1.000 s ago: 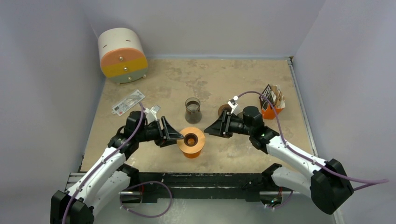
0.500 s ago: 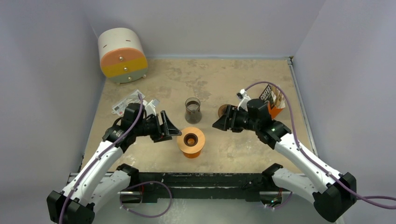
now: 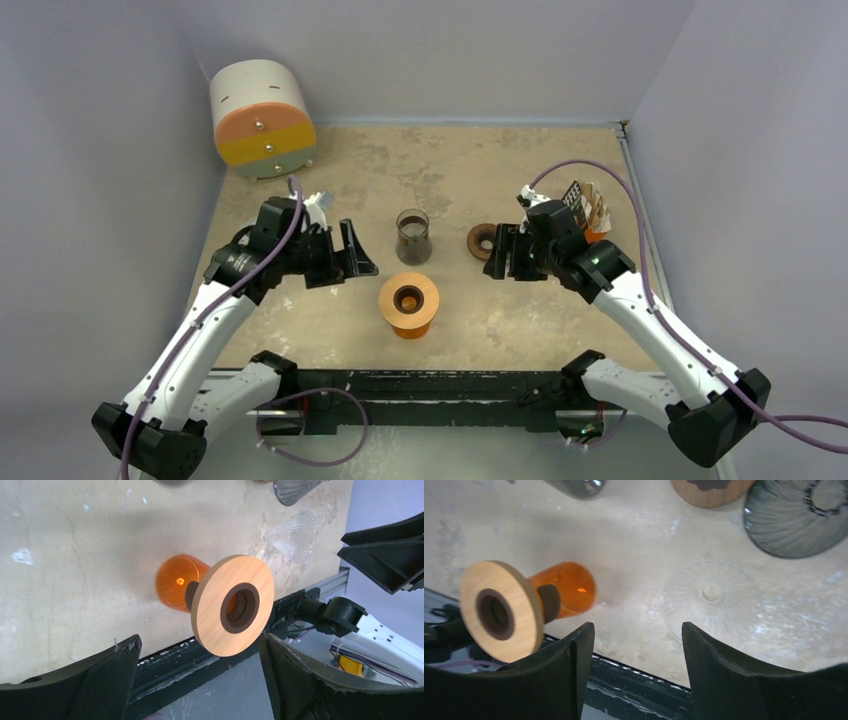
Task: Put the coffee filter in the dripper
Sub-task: Place the dripper holder onto the coffee server, then pick up the coffee dripper from the center of the board.
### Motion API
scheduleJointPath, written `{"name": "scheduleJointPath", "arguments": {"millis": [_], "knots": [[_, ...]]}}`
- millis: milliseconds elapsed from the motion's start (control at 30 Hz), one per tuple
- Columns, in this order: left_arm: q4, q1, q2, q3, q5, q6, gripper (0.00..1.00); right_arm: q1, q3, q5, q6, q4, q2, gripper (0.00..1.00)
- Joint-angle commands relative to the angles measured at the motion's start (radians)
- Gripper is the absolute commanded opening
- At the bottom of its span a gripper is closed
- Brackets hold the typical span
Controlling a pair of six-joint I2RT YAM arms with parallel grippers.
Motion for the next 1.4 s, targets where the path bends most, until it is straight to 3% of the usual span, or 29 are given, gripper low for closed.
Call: {"name": "scheduleJointPath", "arguments": {"millis": [0, 333, 467, 900, 1367], "knots": [[-0.083, 0.005, 0.006, 0.108, -0.116, 0.089, 0.85, -0.002, 0.044, 0.103, -0.068, -0.152, -0.008, 0.67], [-0.064, 0.005, -0.044, 0.159, -0.229, 0.178, 0.85, -0.003, 0.080, 0.154, -0.129, -0.242, 0.047, 0.66], [-0.049, 0.004, -0.066, 0.149, -0.251, 0.197, 0.85, 0.003, 0.071, 0.073, -0.143, -0.219, 0.081, 0.66], [-0.069, 0.004, -0.110, 0.150, -0.295, 0.241, 0.85, 0.188, 0.113, 0.219, -0.087, -0.214, 0.235, 0.63], [-0.078, 0.004, -0.134, 0.129, -0.310, 0.246, 0.84, 0.254, 0.082, 0.290, -0.058, -0.171, 0.357, 0.55]]}}
